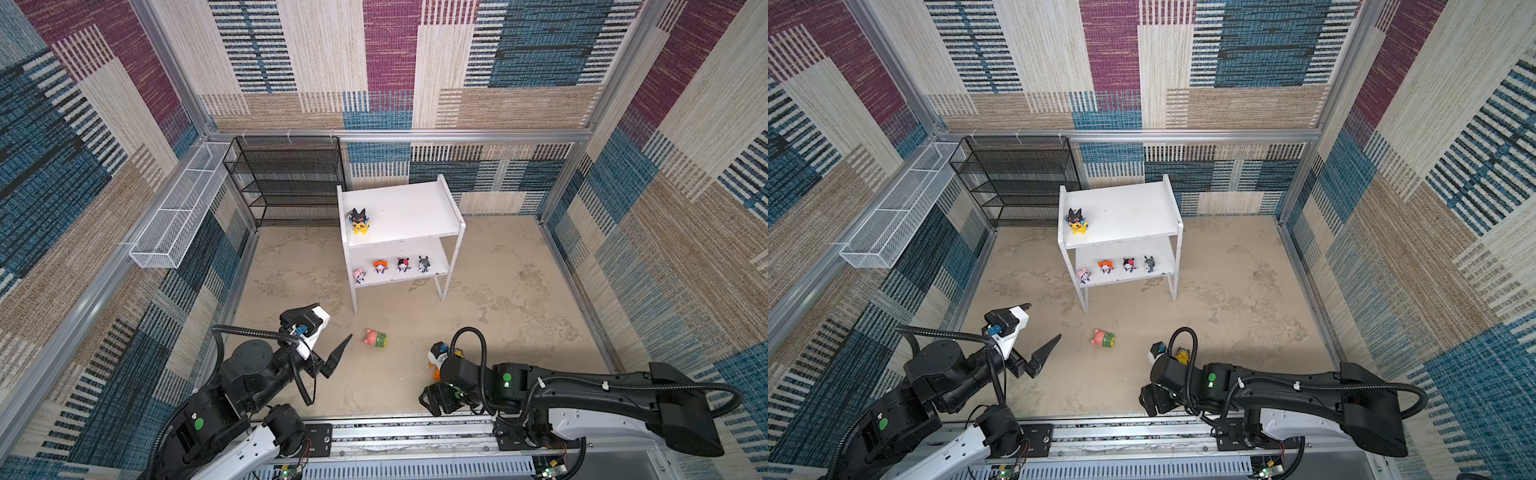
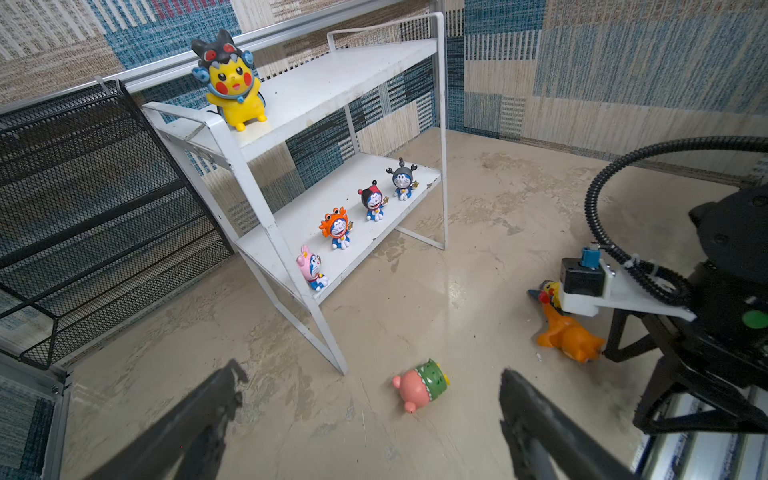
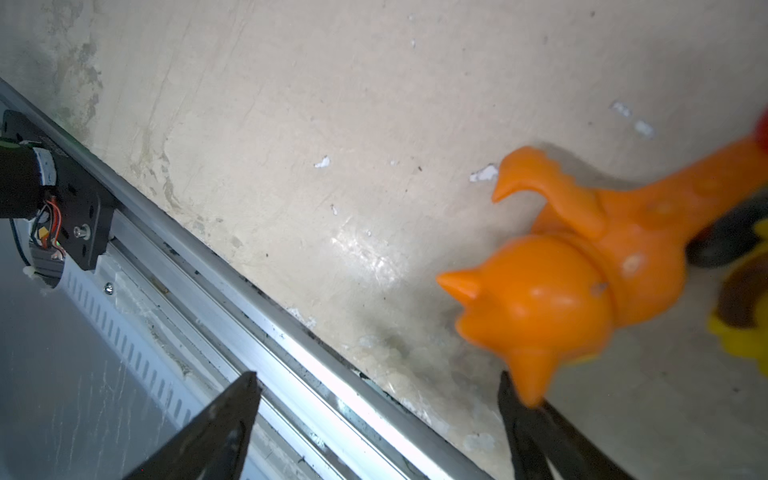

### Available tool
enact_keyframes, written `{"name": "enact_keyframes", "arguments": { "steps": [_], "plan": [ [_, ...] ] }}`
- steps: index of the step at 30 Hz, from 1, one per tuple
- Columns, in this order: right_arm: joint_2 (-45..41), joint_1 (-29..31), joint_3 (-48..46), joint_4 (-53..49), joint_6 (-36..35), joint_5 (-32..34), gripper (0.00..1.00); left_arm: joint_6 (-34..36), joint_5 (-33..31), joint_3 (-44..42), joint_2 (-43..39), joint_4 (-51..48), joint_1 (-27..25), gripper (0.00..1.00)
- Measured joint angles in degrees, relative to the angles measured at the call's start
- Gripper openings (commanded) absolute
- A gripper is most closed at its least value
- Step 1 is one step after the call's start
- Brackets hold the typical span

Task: Place and organize the plastic toys onto the shelf
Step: 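Lower the right gripper over the orange figure lying beside the floor Pikachu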

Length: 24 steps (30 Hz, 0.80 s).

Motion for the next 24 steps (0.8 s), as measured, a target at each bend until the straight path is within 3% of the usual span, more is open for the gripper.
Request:
{"name": "enact_keyframes", "arguments": {
  "steps": [9,17,24],
  "plan": [
    [-7.08,-0.46,0.50,-3.08,-0.61,4.81,0.91,-0.02,1.14,-0.07,0.44,0.20,0.81,0.99],
    [-6.36,-9.01,2.45,-2.05,-5.16,7.37,0.75,-0.02,2.58,-0.07,0.70,0.24,1.70,0.99],
    [-7.17,-12.22,2.19,-1.14,-8.04,6.99,0.61,-0.04,2.75,-0.11,0.70,0.24,1.84,0.99]
  ]
}}
